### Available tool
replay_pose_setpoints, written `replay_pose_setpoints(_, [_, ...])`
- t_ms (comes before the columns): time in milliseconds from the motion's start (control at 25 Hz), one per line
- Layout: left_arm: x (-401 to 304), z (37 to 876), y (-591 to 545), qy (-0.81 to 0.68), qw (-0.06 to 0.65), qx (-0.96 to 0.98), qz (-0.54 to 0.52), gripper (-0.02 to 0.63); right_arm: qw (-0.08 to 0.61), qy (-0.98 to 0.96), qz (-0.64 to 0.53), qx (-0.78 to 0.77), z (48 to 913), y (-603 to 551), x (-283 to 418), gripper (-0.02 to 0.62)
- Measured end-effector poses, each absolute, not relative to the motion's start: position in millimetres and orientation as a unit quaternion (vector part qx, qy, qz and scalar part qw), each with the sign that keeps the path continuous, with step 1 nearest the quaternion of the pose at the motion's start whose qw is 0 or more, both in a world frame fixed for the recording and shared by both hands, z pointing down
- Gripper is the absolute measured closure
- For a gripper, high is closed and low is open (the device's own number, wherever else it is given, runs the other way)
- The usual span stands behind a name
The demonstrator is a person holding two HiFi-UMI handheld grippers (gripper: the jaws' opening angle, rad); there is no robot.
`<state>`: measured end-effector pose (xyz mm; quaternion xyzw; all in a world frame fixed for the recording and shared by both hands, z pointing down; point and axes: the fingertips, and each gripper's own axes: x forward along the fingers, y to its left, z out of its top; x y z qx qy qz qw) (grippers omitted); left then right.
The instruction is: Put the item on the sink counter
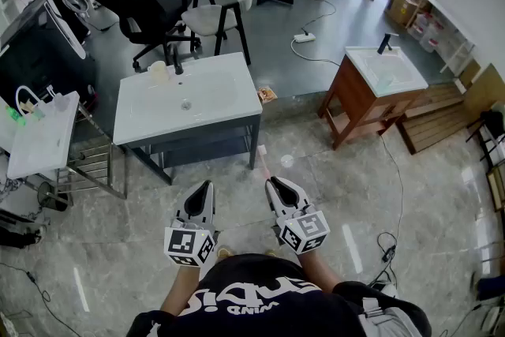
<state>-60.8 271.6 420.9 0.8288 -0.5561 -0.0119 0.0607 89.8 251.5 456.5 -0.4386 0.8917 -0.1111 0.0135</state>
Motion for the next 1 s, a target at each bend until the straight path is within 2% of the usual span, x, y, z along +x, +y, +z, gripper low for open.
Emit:
replay_pose_setpoints(560, [-70,420,272,-0.550,0.058,0.833,-0.008,0.586,0.032,0.890,-0.117,-0.439,449,257,78,0.535])
replay_pose_setpoints(1000, [-108,433,274,-0.527,0.062,0.847,-0.005,0.586,0.046,0.879,-0.126,-0.458,460,266,43,0.535])
